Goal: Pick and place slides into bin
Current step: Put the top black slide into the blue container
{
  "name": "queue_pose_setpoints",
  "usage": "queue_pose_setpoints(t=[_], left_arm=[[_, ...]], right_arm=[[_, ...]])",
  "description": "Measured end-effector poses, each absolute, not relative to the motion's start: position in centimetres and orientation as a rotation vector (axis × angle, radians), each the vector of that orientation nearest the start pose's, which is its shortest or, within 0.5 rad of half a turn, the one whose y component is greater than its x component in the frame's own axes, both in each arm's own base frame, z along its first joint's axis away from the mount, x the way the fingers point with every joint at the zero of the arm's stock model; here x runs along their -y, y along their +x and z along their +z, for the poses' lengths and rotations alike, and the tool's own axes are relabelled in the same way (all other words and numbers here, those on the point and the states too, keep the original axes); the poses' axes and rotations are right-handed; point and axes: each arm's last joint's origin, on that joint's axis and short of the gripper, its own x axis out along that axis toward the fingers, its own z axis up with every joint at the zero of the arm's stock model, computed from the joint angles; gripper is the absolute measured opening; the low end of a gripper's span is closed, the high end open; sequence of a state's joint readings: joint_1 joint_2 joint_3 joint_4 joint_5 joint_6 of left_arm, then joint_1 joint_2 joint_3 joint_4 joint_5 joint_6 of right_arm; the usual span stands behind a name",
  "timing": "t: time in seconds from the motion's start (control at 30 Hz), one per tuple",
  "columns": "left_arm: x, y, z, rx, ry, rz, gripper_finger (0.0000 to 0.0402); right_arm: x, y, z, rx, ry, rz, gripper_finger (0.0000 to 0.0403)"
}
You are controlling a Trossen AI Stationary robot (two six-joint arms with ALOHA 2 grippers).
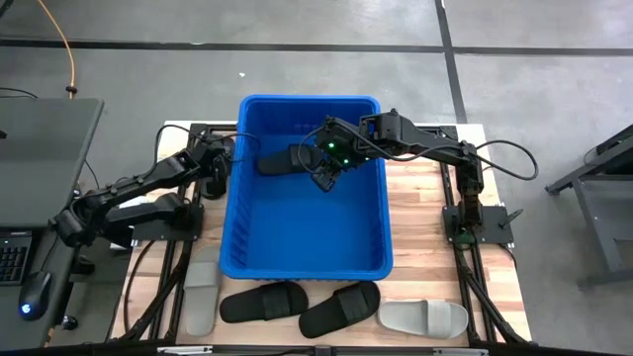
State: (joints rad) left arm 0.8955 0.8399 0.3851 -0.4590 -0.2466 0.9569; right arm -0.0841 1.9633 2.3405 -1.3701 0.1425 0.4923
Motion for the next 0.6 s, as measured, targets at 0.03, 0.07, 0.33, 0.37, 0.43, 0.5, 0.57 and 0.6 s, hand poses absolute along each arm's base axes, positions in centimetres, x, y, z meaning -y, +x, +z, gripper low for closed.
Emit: queue_pose_setpoints(t=[0.03, 0.07, 0.33, 0.37, 0.43, 0.5, 0.57, 0.6], left_arm=[[-12.07, 8.75, 17.03, -1.309, 0.489, 0.525, 0.0172], [-12.07, 8.75, 17.02, -1.31, 0.489, 0.525, 0.0172], [-12.11, 8.23, 16.99, -1.401, 0.446, 0.668, 0.0172], [-12.18, 8.27, 17.04, -1.405, 0.468, 0.665, 0.0172], [-12.21, 8.28, 17.05, -1.413, 0.484, 0.664, 0.0172], [-12.4, 8.4, 16.97, -1.402, 0.463, 0.694, 0.0172], [-12.62, 8.55, 16.91, -1.376, 0.427, 0.738, 0.0172], [-12.69, 8.59, 16.9, -1.372, 0.421, 0.751, 0.0172]], right_arm=[[3.6, 37.76, 41.27, -0.921, 0.421, -0.448, 0.0167], [3.61, 37.76, 41.27, -0.921, 0.423, -0.449, 0.0167], [3.61, 37.76, 41.27, -0.921, 0.421, -0.448, 0.0167], [3.6, 37.76, 41.27, -0.921, 0.419, -0.447, 0.0167], [3.6, 37.76, 41.27, -0.921, 0.42, -0.448, 0.0167], [3.61, 37.76, 41.27, -0.92, 0.423, -0.449, 0.0167], [3.61, 37.76, 41.27, -0.921, 0.419, -0.447, 0.0167], [3.61, 37.76, 41.27, -0.921, 0.419, -0.448, 0.0167]])
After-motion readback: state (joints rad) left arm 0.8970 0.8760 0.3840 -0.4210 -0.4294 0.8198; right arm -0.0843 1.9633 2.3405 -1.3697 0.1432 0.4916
